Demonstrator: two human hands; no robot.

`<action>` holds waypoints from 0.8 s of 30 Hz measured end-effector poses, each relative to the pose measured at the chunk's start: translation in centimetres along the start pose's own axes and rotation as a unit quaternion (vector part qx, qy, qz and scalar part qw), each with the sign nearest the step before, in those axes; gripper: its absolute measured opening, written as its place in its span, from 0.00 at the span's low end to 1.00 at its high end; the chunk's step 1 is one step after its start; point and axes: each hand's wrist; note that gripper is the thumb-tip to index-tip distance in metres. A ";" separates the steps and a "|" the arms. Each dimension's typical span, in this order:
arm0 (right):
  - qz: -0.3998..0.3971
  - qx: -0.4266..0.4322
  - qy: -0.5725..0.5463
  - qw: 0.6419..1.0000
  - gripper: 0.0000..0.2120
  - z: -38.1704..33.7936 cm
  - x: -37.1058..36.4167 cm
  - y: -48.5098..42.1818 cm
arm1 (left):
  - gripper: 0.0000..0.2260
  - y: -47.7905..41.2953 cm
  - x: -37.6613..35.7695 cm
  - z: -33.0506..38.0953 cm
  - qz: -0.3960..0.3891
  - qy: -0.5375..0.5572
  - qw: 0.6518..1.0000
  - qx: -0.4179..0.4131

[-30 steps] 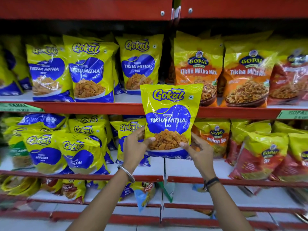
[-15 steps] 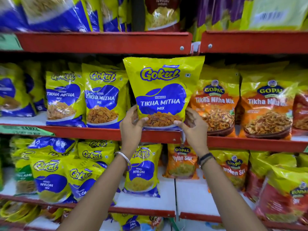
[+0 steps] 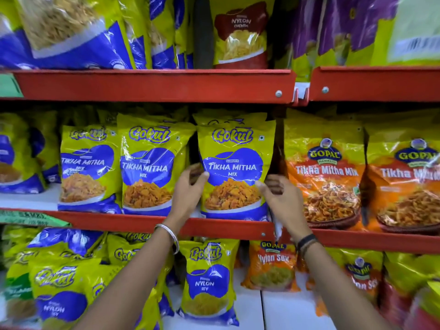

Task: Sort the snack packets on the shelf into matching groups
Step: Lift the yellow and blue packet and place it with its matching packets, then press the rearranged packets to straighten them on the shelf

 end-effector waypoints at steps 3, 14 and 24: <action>0.047 0.013 0.007 0.999 0.23 -2.2 -0.2 -3.0 | 0.11 -3.2 -0.9 1.6 0.012 0.068 0.996 0.048; 0.138 -0.029 0.074 0.987 0.15 -4.5 -1.1 -10.7 | 0.10 -8.3 -1.7 3.0 0.198 0.076 0.973 0.087; 0.140 -0.015 0.086 0.986 0.11 -3.8 -1.9 -10.4 | 0.09 -7.6 -1.4 3.3 0.197 -0.012 0.980 0.034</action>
Point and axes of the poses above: each hand's wrist, its own y-axis away from the middle knuckle, its own x-axis out of the back of the hand, z = x × y, and after that the axes turned 2 degrees about z, right-handed
